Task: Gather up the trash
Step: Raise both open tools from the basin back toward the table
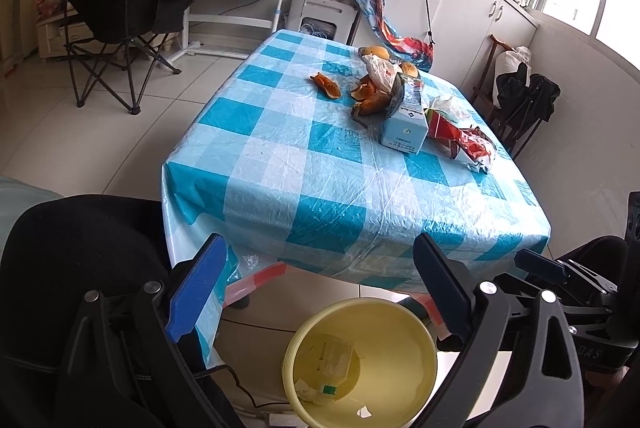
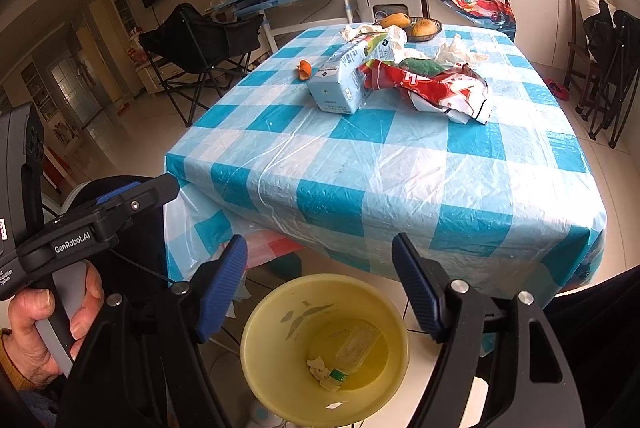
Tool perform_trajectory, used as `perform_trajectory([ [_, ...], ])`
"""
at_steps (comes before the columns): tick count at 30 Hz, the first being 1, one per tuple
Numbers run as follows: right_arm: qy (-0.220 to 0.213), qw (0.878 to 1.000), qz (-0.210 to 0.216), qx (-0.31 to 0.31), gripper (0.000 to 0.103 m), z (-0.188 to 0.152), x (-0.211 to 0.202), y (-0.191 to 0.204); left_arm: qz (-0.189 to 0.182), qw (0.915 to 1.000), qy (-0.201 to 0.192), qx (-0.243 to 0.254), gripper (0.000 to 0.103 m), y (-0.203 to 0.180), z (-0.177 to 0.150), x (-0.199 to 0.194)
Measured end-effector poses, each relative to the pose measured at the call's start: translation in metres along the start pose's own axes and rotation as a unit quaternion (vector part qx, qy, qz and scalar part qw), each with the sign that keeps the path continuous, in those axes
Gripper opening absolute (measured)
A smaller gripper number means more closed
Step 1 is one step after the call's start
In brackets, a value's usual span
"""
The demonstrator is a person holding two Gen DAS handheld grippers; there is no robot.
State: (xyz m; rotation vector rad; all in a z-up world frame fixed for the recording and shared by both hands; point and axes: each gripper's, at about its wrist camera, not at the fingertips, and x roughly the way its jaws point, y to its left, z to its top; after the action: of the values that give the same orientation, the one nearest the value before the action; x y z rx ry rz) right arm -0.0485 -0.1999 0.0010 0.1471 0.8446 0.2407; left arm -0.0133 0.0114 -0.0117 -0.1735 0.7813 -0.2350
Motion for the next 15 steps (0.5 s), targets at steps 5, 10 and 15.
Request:
perform_trajectory([
  [5, -0.002, 1.000, 0.003, 0.002, 0.072, 0.001, -0.001, -0.001, 0.003, 0.9999, -0.004, -0.009, 0.092, 0.002, 0.003, 0.002],
  [10, 0.002, 1.000, 0.010, 0.001, 0.072, 0.002, 0.000, 0.000, 0.008, 0.9994, -0.033, -0.012, 0.094, 0.005, 0.018, -0.007],
  [15, 0.000, 1.000, 0.018, -0.006, 0.072, 0.011, 0.004, 0.003, 0.009, 0.9987, -0.034, -0.038, 0.094, 0.018, 0.033, 0.001],
])
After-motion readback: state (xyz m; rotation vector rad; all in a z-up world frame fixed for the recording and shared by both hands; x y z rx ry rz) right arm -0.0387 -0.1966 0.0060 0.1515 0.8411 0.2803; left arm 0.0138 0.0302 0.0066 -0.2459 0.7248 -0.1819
